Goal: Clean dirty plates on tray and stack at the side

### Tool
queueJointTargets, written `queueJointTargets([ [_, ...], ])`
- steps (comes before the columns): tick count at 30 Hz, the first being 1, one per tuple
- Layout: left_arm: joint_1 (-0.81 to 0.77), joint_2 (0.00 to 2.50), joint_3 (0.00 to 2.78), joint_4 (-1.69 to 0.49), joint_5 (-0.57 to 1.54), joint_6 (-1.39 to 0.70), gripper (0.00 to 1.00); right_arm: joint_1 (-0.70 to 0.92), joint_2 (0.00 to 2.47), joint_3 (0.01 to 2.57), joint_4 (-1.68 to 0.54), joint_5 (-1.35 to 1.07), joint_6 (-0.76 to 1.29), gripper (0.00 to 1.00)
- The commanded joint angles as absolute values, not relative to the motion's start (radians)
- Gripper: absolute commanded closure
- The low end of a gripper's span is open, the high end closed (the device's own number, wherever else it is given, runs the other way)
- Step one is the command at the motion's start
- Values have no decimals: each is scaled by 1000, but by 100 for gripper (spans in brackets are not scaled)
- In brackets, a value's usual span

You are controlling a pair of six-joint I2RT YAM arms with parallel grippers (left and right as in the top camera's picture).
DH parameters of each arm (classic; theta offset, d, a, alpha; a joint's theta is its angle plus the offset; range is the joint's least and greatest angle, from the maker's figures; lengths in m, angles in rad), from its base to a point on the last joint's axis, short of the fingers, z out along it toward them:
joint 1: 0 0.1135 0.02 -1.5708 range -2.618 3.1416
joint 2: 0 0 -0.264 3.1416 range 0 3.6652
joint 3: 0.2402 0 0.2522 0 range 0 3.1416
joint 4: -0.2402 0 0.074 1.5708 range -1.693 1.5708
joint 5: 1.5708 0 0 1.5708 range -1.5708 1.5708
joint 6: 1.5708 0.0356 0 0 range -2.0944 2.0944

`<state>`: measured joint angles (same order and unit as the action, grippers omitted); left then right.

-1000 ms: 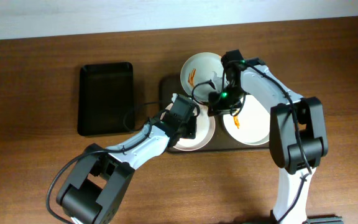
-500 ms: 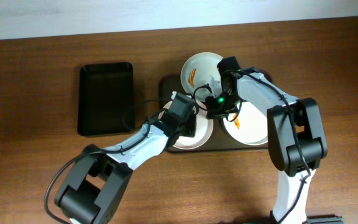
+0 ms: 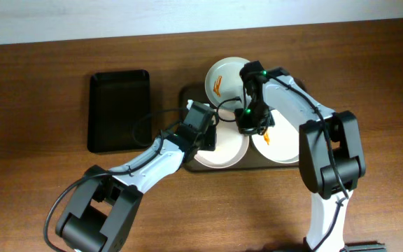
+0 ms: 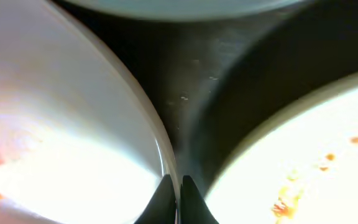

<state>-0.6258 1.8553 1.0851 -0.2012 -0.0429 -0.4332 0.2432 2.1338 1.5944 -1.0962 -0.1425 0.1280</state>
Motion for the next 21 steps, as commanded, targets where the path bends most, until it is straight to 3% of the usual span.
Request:
queueJointTargets([
  [1, -624, 1837, 1082, -194, -59, -445, 100, 251, 2147, 1626, -1111, -29, 128, 96],
  [17, -625, 1932, 1082, -77, 64, -485, 100, 301, 2150, 1542, -1005, -74, 155, 96],
  [21, -625, 1932, 1082, -192, -115, -485, 100, 301, 2150, 1542, -1006, -74, 155, 96],
])
